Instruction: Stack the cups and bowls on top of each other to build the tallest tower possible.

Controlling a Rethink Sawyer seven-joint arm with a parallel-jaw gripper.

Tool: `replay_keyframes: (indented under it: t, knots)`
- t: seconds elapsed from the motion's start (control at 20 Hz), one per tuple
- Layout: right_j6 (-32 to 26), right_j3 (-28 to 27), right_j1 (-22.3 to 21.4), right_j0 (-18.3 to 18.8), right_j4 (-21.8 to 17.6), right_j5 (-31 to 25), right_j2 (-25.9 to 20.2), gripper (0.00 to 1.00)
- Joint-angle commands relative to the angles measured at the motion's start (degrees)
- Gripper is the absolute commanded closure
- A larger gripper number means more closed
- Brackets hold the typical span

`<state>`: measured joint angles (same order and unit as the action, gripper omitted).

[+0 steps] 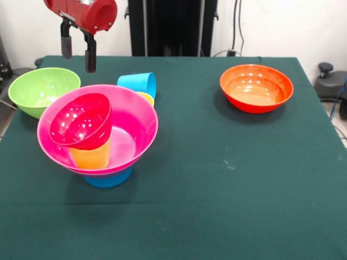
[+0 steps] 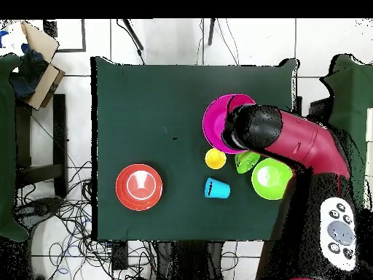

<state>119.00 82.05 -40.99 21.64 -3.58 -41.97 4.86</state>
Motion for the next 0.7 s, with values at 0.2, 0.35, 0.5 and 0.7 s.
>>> replay_keyframes:
  t: [0.2, 0.35, 0.5, 0.7]
  knots:
    - [-9.2, 9.6, -1.4, 2.9, -5.9, 6.0, -7.0, 0.00]
    - [-11.3, 16.0, -2.7, 5.1, -6.1, 7.9, -10.0, 0.00]
    - [-12.6, 20.5, -3.5, 6.8, -7.7, 9.7, -11.9, 0.00]
    - [-14.4, 23.4, -2.7, 8.6, -12.4, 14.1, -14.0, 0.00]
